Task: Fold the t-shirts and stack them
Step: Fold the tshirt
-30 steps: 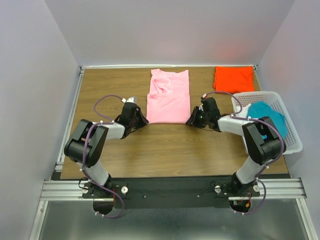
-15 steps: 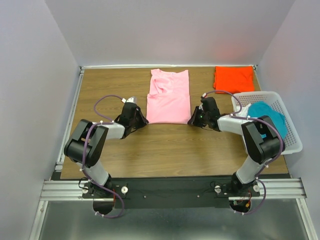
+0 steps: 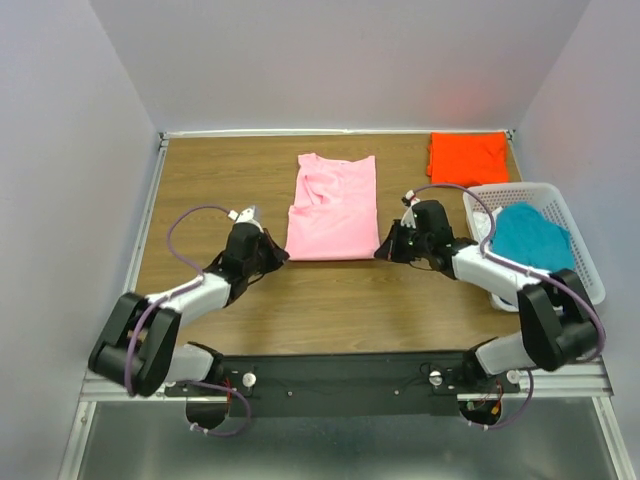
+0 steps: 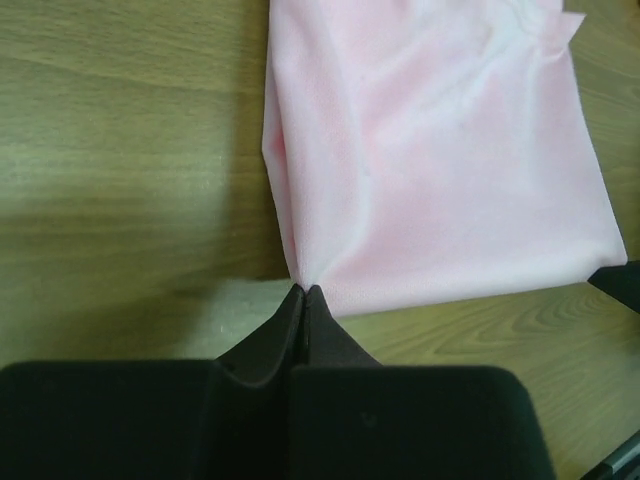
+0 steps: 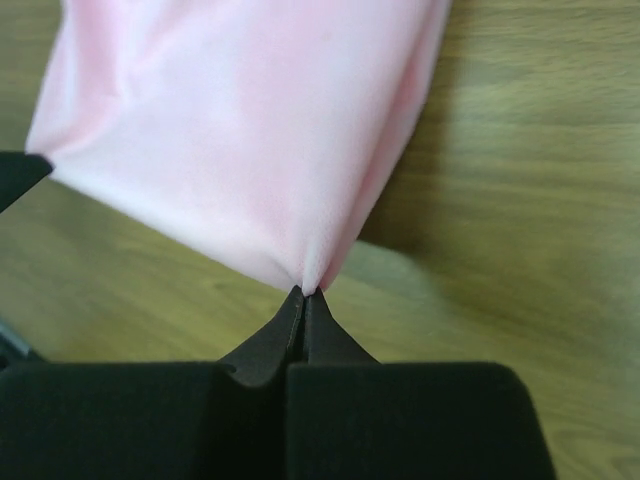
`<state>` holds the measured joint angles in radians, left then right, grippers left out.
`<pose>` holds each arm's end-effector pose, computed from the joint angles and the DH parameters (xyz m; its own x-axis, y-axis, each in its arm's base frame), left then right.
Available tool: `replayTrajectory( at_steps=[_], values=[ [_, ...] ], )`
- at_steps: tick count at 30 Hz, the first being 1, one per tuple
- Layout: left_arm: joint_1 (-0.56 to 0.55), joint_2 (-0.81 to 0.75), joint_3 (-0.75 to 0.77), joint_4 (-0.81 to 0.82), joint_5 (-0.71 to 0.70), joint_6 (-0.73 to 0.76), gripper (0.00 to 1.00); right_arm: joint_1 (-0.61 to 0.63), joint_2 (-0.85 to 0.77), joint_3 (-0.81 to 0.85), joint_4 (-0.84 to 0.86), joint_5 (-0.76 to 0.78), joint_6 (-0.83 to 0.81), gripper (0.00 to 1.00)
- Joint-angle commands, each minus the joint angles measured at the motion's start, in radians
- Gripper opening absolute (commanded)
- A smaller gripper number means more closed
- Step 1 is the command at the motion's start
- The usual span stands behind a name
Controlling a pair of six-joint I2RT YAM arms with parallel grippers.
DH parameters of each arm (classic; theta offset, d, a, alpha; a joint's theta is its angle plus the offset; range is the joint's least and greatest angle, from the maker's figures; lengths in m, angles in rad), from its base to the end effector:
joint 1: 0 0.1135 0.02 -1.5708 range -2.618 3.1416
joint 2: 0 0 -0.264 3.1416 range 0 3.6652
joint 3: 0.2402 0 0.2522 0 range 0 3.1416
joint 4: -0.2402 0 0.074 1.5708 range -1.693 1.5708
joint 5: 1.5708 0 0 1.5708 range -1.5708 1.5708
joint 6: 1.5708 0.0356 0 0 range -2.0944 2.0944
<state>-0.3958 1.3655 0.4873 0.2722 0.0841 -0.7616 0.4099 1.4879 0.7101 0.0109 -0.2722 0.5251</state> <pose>0.2376 -0.1025 0.1594 -0.6894 -0.4572 -0.5618 -0.0385 0.7977 -0.6018 0.2647 0.1254 0.1723 -0.8321 0.1649 -0.5295 -0.1667 0.8362 0.5224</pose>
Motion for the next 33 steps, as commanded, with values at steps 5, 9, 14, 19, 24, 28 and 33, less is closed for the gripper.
replayTrajectory(
  at_steps=[5, 9, 14, 19, 24, 28, 33],
  values=[
    [-0.043, -0.429, -0.130, -0.158, -0.075, -0.071, 0.00, 0.098, -0.285, -0.029, -0.276, -0.091, -0.014, 0.01],
    [-0.046, -0.655, -0.133, -0.254, -0.124, -0.088, 0.00, 0.110, -0.409, -0.034, -0.334, -0.154, 0.009, 0.01],
    [-0.051, -0.851, -0.089, -0.381, -0.185, -0.090, 0.00, 0.115, -0.511, -0.012, -0.387, -0.199, -0.004, 0.01],
    [-0.051, -0.881, -0.050, -0.422, -0.216, -0.085, 0.00, 0.113, -0.537, 0.008, -0.404, -0.220, 0.001, 0.01],
    [-0.051, -0.844, -0.006, -0.394, -0.259, -0.071, 0.00, 0.115, -0.538, 0.023, -0.405, -0.168, 0.003, 0.01],
    [-0.051, -0.772, 0.022, -0.372, -0.280, -0.061, 0.00, 0.113, -0.512, 0.040, -0.407, -0.104, -0.004, 0.01],
    [-0.051, -0.666, 0.056, -0.340, -0.313, -0.058, 0.00, 0.113, -0.463, 0.091, -0.405, 0.005, 0.006, 0.01]
  ],
)
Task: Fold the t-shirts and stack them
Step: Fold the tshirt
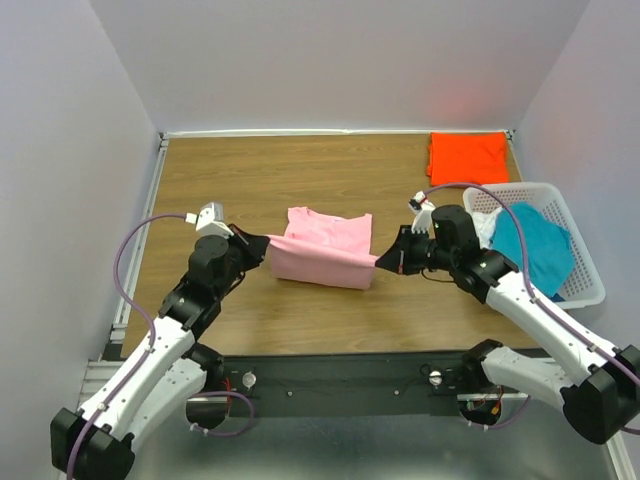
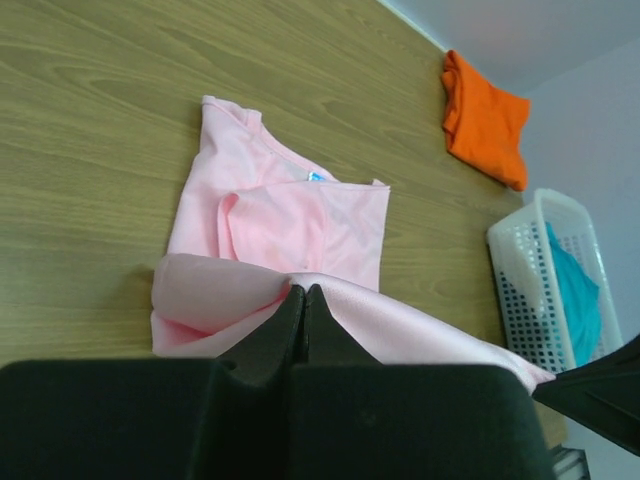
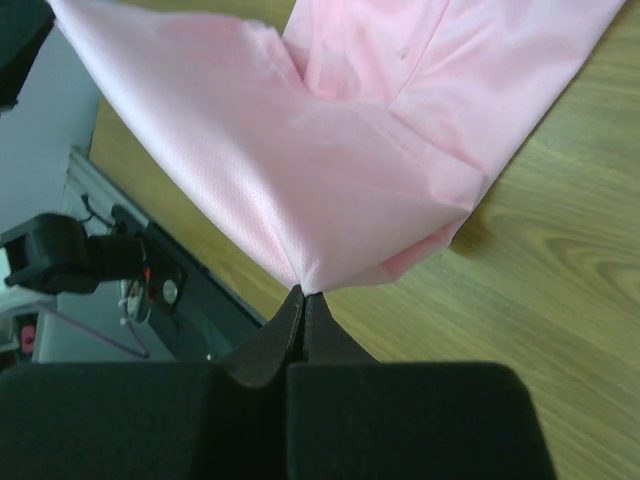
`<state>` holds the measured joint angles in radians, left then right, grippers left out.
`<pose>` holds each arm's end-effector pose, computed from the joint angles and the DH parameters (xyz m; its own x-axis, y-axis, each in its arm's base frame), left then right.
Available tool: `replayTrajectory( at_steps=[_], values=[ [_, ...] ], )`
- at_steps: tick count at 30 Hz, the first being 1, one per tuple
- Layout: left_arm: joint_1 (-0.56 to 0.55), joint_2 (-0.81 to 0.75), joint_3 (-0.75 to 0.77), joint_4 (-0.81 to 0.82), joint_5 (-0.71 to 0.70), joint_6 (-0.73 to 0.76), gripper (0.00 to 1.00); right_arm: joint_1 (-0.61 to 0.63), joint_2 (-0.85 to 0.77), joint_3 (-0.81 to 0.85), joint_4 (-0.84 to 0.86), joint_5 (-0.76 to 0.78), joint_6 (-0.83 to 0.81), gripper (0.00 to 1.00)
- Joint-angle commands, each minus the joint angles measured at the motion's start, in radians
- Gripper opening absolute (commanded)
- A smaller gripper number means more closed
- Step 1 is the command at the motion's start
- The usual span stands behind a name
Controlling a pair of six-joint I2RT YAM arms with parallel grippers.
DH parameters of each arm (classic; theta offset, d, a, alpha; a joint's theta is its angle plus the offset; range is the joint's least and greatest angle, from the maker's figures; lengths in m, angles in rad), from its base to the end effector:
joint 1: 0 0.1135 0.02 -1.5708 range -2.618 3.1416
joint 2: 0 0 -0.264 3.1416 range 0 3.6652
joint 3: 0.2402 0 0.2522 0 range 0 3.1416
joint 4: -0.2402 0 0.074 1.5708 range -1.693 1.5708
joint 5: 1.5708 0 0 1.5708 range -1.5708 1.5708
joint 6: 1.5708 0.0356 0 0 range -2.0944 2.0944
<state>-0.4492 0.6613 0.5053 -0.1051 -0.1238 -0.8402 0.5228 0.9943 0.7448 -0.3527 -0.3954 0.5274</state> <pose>0.1538 -0.0692 0.2686 -0.3961 -0.6295 -0.6684 0.0427 0.7146 -0.6983 0.1806 0.1199 0.2720 -0.7944 0.0783 -0.6023 -0.3888 0.6963 0.6033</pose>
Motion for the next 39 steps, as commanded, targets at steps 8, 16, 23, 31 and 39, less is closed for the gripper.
replayTrajectory(
  at_steps=[8, 16, 23, 31, 39],
  values=[
    [0.004, 0.159, 0.104, 0.074, -0.184, 0.044, 0.00, 0.000, 0.136, 0.129, -0.040, 0.205, 0.005, 0.01],
    [0.023, 0.305, 0.196, 0.091, -0.206, 0.090, 0.00, -0.001, 0.222, 0.214, -0.042, 0.319, -0.004, 0.01],
    [0.053, 0.475, 0.266, 0.143, -0.180, 0.116, 0.00, -0.018, 0.329, 0.280, -0.040, 0.357, -0.021, 0.01],
    [0.104, 0.659, 0.355, 0.205, -0.114, 0.135, 0.00, -0.061, 0.502, 0.373, 0.001, 0.345, 0.005, 0.01],
    [0.133, 0.879, 0.499, 0.209, -0.053, 0.165, 0.00, -0.105, 0.665, 0.482, 0.020, 0.356, -0.006, 0.01]
  ],
)
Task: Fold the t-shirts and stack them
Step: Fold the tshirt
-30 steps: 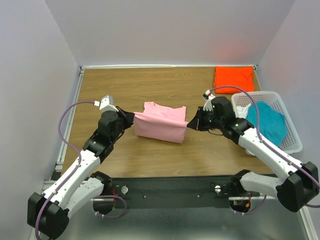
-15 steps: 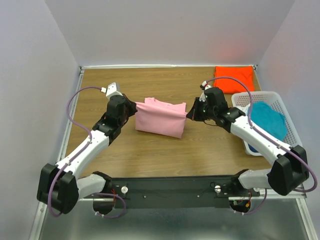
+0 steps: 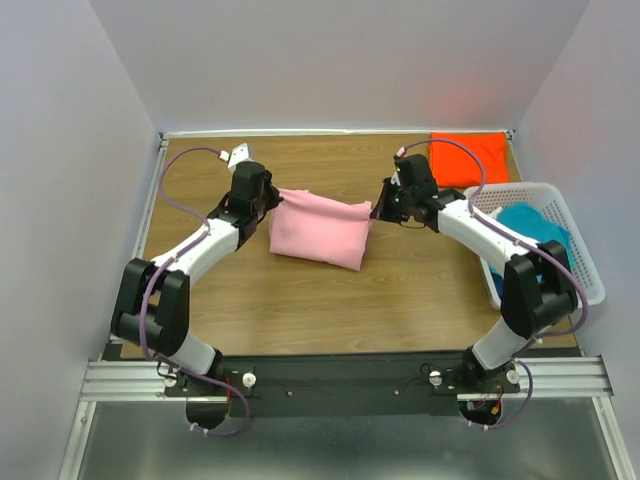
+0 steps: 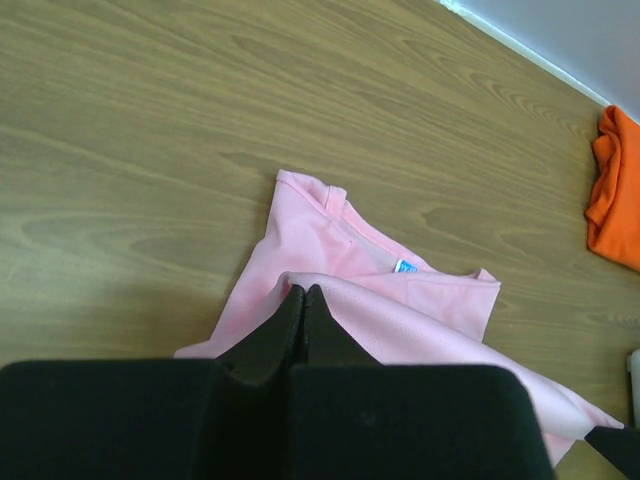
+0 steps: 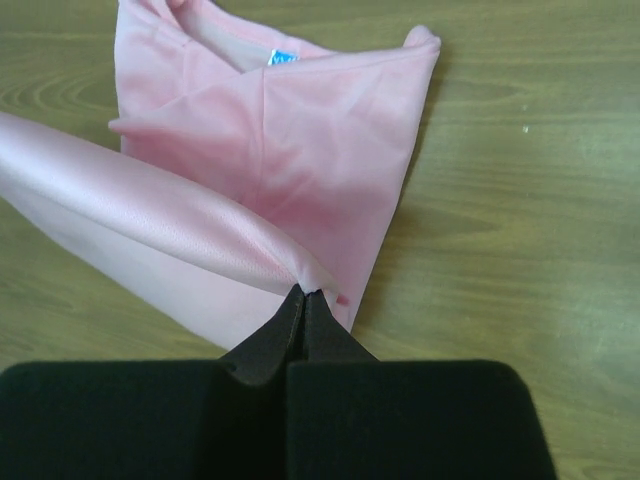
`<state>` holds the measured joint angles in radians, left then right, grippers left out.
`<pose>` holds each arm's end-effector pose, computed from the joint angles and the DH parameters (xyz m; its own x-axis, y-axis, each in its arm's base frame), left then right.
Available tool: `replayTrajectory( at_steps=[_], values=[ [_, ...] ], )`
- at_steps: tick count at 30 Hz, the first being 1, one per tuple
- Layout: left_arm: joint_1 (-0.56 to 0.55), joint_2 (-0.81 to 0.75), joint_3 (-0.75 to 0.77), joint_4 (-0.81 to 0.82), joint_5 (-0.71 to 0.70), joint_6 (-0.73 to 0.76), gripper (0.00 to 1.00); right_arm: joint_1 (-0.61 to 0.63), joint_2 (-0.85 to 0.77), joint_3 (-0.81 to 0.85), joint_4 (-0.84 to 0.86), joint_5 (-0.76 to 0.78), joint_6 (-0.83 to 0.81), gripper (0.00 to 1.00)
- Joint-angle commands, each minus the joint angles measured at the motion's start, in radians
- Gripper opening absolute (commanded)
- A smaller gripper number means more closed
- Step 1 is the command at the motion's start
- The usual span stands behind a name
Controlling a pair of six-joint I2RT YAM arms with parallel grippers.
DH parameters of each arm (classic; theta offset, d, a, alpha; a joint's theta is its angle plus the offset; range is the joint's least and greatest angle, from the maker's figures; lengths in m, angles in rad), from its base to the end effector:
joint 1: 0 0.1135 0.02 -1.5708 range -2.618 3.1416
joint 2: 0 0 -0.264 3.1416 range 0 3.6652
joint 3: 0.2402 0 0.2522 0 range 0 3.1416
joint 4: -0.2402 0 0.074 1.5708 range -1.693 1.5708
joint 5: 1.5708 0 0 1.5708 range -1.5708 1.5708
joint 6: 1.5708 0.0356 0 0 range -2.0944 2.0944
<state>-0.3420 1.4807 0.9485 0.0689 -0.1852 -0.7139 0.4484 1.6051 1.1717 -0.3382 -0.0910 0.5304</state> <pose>0.3181 -0.1063 0.2551 -0.4324 -0.5292 -0.7300 -0.1438 0.8398 -0.5236 0.3185 0.1568 0.2526 -0.7901 0.1790 -0.5863 -0.1052 0.9027 0.4173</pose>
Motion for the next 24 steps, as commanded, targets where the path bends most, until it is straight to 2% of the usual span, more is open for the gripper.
replayTrajectory(
  at_steps=[1, 8, 13, 17, 19, 20, 21, 24],
  values=[
    [0.029, 0.082, 0.090, 0.035, 0.018, 0.042, 0.00, -0.037, 0.076, 0.078, 0.010, 0.050, -0.009, 0.01],
    [0.047, 0.341, 0.280, 0.026, 0.082, 0.070, 0.00, -0.071, 0.280, 0.200, 0.033, 0.028, -0.013, 0.01],
    [0.080, 0.525, 0.448, -0.012, 0.122, 0.068, 0.00, -0.091, 0.447, 0.347, 0.062, 0.014, -0.047, 0.01],
    [0.097, 0.613, 0.532, -0.043, 0.135, 0.065, 0.00, -0.100, 0.544, 0.433, 0.065, 0.001, -0.067, 0.04],
    [0.101, 0.639, 0.565, -0.058, 0.141, 0.065, 0.00, -0.108, 0.565, 0.454, 0.065, 0.005, -0.066, 0.11],
    [0.104, 0.661, 0.579, -0.063, 0.151, 0.070, 0.00, -0.111, 0.584, 0.473, 0.065, 0.010, -0.067, 0.30],
    [0.106, 0.671, 0.590, -0.067, 0.161, 0.074, 0.00, -0.111, 0.590, 0.482, 0.065, 0.013, -0.069, 0.44],
    [0.106, 0.676, 0.612, -0.067, 0.168, 0.080, 0.30, -0.111, 0.601, 0.522, 0.065, 0.005, -0.101, 0.52]
  ],
)
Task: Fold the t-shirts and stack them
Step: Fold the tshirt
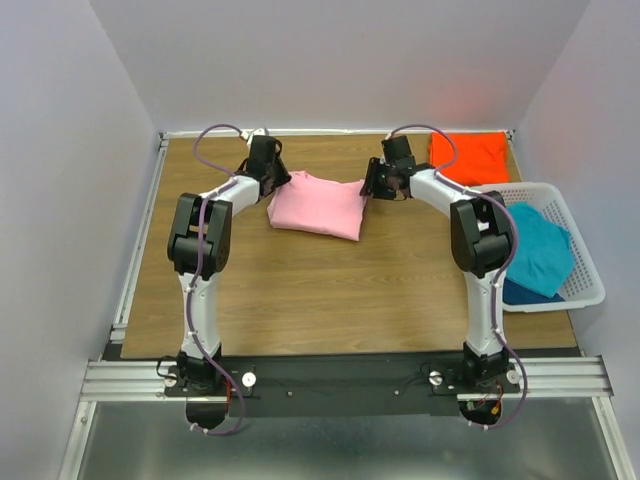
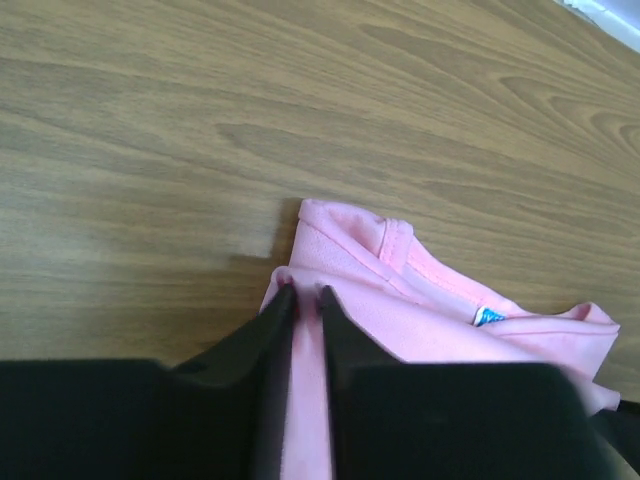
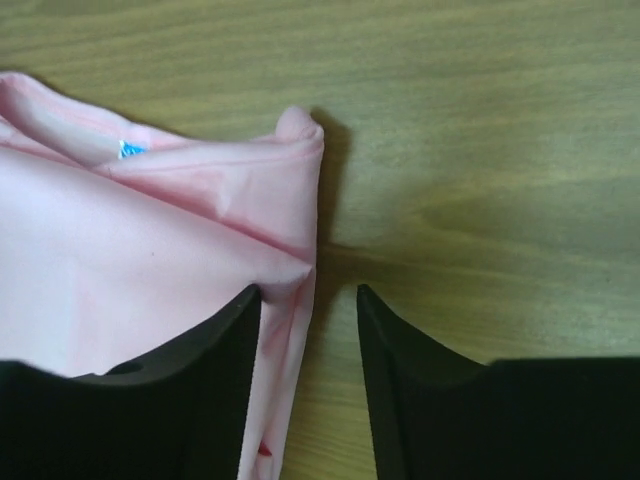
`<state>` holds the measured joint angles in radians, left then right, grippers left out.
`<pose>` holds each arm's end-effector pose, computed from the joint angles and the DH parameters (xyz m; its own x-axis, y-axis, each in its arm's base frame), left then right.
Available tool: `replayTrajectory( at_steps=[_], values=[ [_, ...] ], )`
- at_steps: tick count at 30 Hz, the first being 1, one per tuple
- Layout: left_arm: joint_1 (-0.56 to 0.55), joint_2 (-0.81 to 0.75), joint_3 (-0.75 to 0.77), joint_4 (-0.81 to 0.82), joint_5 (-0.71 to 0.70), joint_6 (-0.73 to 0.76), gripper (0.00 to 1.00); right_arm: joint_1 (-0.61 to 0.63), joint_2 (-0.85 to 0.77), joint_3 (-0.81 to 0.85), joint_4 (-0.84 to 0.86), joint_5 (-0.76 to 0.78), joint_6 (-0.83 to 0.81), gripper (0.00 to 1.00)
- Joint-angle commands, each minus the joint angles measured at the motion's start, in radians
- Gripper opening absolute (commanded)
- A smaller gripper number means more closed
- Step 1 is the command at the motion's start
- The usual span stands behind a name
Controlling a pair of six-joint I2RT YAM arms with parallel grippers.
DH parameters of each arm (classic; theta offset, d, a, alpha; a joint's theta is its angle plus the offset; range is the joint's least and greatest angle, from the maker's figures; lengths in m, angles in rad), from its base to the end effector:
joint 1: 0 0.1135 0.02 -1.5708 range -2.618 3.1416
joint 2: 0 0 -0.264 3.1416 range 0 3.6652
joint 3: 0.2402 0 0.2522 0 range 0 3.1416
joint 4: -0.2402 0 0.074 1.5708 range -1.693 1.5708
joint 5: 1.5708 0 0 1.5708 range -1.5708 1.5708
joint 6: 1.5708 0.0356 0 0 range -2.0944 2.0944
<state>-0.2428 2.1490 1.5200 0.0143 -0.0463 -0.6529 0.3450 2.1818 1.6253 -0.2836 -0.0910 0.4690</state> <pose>0.4733 -0.1155 0.1758 -0.5683 -0.4844 -0.6651 -0.1784 0.8617 -0.4751 0.4546 0.1668 0.1698 -0.8032 0.1897 -0.5647 -0.0346 0.9315 0.3620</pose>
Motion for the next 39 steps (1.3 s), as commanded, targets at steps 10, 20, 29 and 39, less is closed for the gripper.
replayTrajectory(
  at_steps=[10, 20, 29, 39],
  values=[
    [-0.004, -0.141, 0.019, -0.013, 0.006, 0.016, 0.75, -0.003, -0.111, 0.046, 0.018, -0.153, -0.052, 1.00],
    [-0.020, -0.085, -0.057, 0.084, 0.222, 0.024, 0.76, 0.038, -0.015, 0.022, 0.106, -0.339, -0.007, 1.00],
    [-0.010, 0.117, 0.112, -0.010, 0.197, 0.041, 0.75, 0.038, 0.203, 0.206, 0.104, -0.234, -0.085, 1.00],
    [-0.009, 0.051, -0.053, -0.021, 0.148, 0.016, 0.75, 0.040, 0.184, 0.053, 0.104, -0.280, -0.151, 1.00]
  ],
)
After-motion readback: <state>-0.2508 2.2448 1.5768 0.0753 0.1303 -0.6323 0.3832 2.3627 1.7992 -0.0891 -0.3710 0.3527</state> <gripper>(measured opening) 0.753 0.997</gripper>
